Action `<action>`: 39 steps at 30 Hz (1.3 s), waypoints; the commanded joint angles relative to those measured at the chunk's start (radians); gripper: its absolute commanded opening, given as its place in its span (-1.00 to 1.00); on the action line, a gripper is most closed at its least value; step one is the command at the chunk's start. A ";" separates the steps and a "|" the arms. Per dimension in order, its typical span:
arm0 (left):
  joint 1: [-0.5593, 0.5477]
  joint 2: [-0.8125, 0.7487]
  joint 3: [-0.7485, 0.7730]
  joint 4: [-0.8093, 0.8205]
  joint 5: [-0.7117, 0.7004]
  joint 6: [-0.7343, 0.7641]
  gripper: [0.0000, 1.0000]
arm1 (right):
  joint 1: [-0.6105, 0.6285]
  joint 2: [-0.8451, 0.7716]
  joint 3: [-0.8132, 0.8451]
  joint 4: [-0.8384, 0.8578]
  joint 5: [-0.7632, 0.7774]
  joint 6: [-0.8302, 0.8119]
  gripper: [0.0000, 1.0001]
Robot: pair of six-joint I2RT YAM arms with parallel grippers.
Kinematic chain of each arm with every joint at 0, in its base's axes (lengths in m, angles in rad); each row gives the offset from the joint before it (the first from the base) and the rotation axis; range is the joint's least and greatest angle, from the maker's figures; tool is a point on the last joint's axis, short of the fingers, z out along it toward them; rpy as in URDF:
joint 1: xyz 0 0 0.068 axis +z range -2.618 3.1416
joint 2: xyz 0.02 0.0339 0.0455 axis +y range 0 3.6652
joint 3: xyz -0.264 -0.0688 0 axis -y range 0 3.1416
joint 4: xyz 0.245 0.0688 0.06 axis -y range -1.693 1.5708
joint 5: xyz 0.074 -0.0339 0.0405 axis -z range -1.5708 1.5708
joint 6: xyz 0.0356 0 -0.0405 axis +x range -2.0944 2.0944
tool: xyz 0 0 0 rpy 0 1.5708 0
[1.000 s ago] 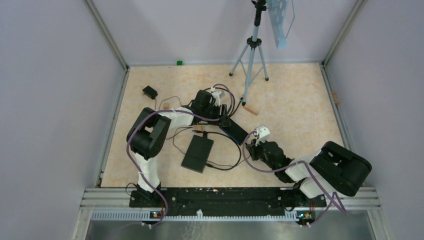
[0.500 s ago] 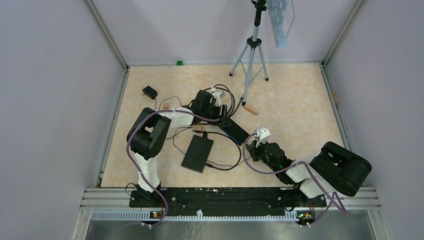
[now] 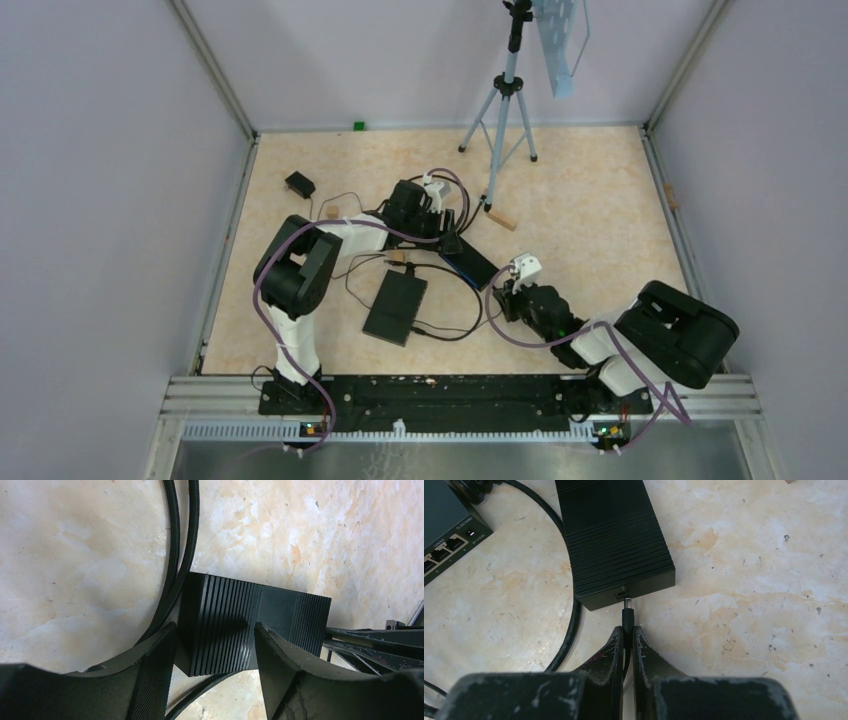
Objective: Insert the plug into the switch port
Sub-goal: Insert the connector into the switch port.
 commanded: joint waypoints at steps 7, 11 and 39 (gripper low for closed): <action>-0.005 0.036 0.010 -0.039 0.000 0.027 0.29 | -0.005 0.068 -0.018 0.164 -0.064 -0.023 -1.00; -0.006 0.039 0.012 -0.069 0.000 0.036 0.29 | -0.005 0.088 -0.020 0.183 -0.072 -0.026 -1.00; 0.017 0.042 0.085 -0.127 -0.105 0.060 0.30 | -0.003 0.064 -0.049 0.126 -0.117 0.025 -1.00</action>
